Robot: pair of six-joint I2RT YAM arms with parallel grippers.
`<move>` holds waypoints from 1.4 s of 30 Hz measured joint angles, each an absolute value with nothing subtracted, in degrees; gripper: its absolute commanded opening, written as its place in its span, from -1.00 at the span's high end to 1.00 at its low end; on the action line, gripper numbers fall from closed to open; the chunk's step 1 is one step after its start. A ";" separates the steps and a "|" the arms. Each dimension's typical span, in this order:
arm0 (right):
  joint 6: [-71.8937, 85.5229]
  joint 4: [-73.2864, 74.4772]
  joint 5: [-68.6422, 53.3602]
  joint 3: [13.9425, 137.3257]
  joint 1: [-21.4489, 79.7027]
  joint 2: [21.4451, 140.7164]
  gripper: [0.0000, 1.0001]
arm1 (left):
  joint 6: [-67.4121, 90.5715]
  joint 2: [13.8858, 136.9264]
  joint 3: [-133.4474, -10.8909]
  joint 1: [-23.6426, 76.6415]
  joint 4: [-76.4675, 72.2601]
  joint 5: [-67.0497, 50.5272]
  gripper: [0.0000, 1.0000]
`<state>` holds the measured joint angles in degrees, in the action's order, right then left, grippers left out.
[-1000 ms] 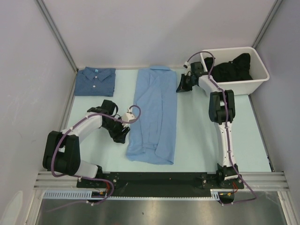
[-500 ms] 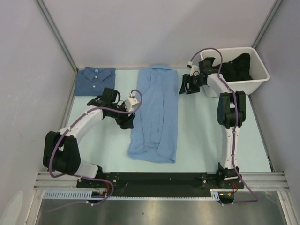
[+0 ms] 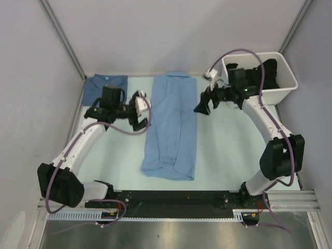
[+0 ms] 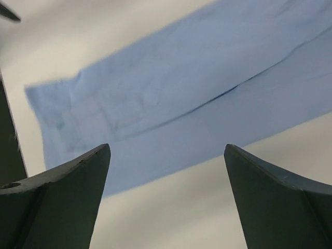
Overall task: Fold and stack the long sleeve shirts
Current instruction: Fold the shirt
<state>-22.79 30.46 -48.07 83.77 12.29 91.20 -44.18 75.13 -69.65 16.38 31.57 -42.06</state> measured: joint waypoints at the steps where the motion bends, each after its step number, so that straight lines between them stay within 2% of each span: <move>1: -28.08 33.30 -47.88 82.11 13.50 91.90 -0.80 | -49.74 73.95 -65.67 16.34 34.04 -41.85 -0.75; 3: -34.20 34.33 -47.79 75.07 15.97 91.48 -0.59 | -57.52 71.20 -58.00 16.34 39.00 -41.01 -0.68; 6: -40.03 36.42 -46.28 60.29 21.06 88.09 -0.46 | -66.26 68.14 -47.66 16.84 46.92 -39.59 -0.50; 8: -42.54 38.09 -44.66 54.98 25.15 85.91 -0.45 | -67.61 68.18 -45.25 18.17 48.64 -39.13 -0.50; 11: -44.73 38.61 -43.83 53.10 29.54 83.74 -0.45 | -69.56 66.96 -42.09 20.38 47.44 -39.20 -0.68; 14: -45.71 36.77 -42.85 52.03 30.76 82.35 -0.44 | -70.59 58.24 -32.86 23.62 41.82 -36.97 -0.78; 18: -46.41 36.03 -41.10 51.31 30.81 82.39 -0.43 | -71.09 45.32 -20.91 33.15 35.68 -31.09 -0.80; 25: -46.72 35.05 -39.51 51.33 30.81 83.13 -0.43 | -70.37 44.18 -14.41 45.06 17.87 -18.46 -0.69; 31: -46.81 35.20 -38.81 51.33 30.83 83.13 -0.43 | -70.39 44.14 -9.45 53.06 5.39 -10.55 -0.33; 34: -46.83 35.31 -38.09 51.33 30.89 83.11 -0.43 | -68.03 43.83 -9.58 55.40 5.91 -11.09 0.01; 35: -46.85 35.31 -37.91 51.33 30.89 83.11 -0.43 | -66.96 43.77 -9.93 55.77 6.90 -11.62 0.28; 37: -47.16 35.48 -37.71 51.33 30.89 82.81 -0.48 | -63.07 43.20 -12.21 56.07 10.48 -14.50 0.48; 40: -47.75 35.66 -37.32 51.31 30.85 81.67 -0.50 | -58.24 41.67 -18.28 56.18 14.76 -18.92 0.56; 42: -48.38 35.64 -37.10 51.31 30.50 80.71 -0.51 | -55.72 40.14 -21.71 56.21 16.49 -21.80 0.33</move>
